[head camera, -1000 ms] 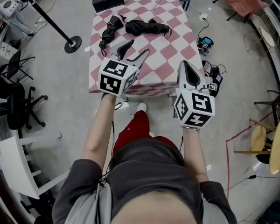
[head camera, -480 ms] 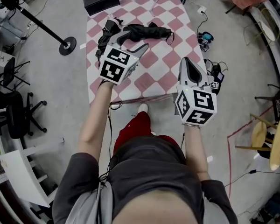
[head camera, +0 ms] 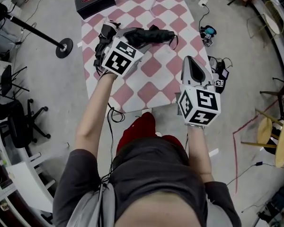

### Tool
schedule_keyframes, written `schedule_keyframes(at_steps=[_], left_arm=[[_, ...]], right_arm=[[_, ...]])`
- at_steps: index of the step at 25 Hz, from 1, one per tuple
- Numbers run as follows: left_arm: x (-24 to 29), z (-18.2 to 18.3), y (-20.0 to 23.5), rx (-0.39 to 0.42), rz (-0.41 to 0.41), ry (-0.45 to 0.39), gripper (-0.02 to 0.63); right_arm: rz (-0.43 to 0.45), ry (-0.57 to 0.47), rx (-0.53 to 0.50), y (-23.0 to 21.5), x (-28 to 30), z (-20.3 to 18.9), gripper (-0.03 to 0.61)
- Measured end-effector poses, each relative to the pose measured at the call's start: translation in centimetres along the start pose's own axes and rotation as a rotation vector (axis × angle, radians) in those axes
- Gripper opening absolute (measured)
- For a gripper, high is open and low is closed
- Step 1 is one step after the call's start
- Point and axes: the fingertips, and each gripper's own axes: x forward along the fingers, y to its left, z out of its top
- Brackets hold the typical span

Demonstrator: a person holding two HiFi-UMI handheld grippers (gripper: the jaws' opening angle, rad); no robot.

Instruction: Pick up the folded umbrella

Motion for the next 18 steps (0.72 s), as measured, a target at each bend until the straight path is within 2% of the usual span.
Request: schedule_keyframes(at_steps=[5,13,18], left_arm=[[3.4,-1.4,0.5,0.114,-0.073,0.108,0.291],[8.0,-2.7,0.9,0.206,-0.178,0.215,0.296],[10.1,-3.6,1.2,0.235,-0.237,0.277,0.295]], right_arm=[[-0.022,0.032,0.02,-0.8,2.2,-0.8,0.018],[-0.034,0.08,0.043,-1.8,5.7,-1.9,0.018],[-0.038,0.105,0.048,-2.0,7.3,-2.4,0.018]])
